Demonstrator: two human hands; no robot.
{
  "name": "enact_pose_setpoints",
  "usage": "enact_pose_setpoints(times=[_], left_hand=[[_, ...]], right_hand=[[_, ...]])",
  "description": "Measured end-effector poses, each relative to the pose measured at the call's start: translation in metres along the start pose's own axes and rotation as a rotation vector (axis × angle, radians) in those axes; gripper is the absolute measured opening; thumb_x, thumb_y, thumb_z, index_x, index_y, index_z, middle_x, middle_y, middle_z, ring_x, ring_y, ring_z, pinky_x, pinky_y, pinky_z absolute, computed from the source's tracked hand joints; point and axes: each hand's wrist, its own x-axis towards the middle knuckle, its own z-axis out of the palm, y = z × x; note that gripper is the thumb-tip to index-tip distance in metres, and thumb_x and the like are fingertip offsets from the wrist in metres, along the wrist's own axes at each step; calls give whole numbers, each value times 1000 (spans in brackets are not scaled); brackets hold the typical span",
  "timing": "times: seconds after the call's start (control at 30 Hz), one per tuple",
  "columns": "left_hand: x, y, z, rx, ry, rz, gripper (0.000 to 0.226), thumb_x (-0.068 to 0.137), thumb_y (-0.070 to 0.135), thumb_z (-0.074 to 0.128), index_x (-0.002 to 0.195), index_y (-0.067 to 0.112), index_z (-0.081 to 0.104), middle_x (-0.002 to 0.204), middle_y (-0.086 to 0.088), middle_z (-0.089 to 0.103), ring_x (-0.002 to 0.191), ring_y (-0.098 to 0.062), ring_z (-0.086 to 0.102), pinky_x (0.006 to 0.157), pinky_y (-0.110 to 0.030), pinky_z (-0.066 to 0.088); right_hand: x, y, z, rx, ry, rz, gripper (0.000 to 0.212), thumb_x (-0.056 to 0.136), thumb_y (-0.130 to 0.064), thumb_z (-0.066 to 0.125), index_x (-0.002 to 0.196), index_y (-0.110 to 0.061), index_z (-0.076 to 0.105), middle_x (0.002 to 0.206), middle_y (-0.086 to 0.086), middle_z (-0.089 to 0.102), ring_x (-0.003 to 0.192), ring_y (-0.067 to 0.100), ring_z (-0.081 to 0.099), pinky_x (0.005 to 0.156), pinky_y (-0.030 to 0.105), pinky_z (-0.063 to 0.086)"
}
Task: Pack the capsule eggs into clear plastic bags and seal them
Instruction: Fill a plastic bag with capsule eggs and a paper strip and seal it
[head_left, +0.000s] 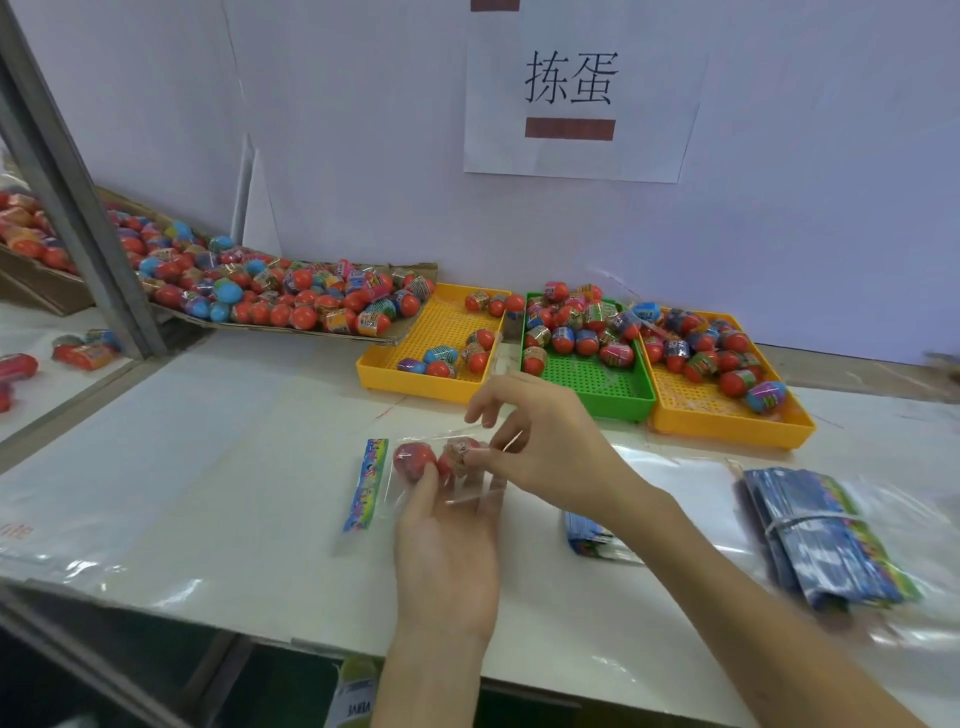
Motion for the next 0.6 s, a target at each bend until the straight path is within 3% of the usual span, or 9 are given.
enact_pose_setpoints(times=[0.1, 0.2, 0.37, 0.4, 0.47, 0.53, 0.6], left_hand=[[0, 0, 0, 46, -33, -14, 22, 102, 15, 45, 112, 5, 62, 118, -22, 64, 117, -32, 59, 115, -54, 38], [0, 0, 1, 67, -38, -17, 31, 90, 17, 52, 117, 4, 61, 127, -26, 63, 119, -35, 57, 116, -57, 35], [-3, 0, -1, 61, 13, -8, 26, 103, 12, 43, 117, 6, 64, 126, -20, 68, 123, -36, 62, 110, -57, 42], [-3, 1, -2, 64, 35, -16, 28, 103, 12, 43, 122, 6, 63, 127, -18, 69, 123, -36, 63, 109, -58, 43], [-5, 1, -3, 55, 52, -42, 31, 104, 12, 43, 129, 8, 61, 128, -16, 69, 121, -36, 65, 108, -59, 43], [-6, 0, -1, 30, 64, -53, 31, 105, 14, 42, 131, 10, 59, 129, -16, 68, 120, -36, 65, 108, -60, 42], [-7, 0, -1, 22, 67, -60, 37, 105, 17, 42, 138, 5, 54, 129, -16, 68, 121, -35, 65, 107, -58, 43]], right_hand=[[0, 1, 2, -107, 48, -27, 27, 80, -22, 84, 99, -21, 66, 88, -10, 51, 62, 7, 55, 61, 22, 48], [0, 2, -4, -222, 20, -21, 28, 82, -30, 80, 105, -30, 64, 88, -13, 46, 66, 4, 44, 64, 30, 46], [4, 2, -40, 14, -224, 108, 32, 83, -16, 79, 107, -33, 67, 93, -7, 57, 61, 2, 50, 60, 18, 46], [4, 4, -49, 83, -185, 154, 33, 83, -6, 76, 103, -31, 69, 94, -6, 61, 61, 1, 54, 61, 18, 48], [8, 16, -61, 71, 82, 223, 35, 84, 6, 67, 93, -27, 71, 88, -10, 67, 65, 2, 59, 64, 20, 52], [18, 30, -64, -78, 300, 299, 30, 89, 2, 63, 91, -27, 71, 84, -12, 68, 72, 3, 60, 68, 19, 53], [34, 44, -61, -197, 280, 374, 22, 93, -7, 64, 103, -25, 71, 93, -8, 69, 81, 6, 61, 75, 21, 53]])
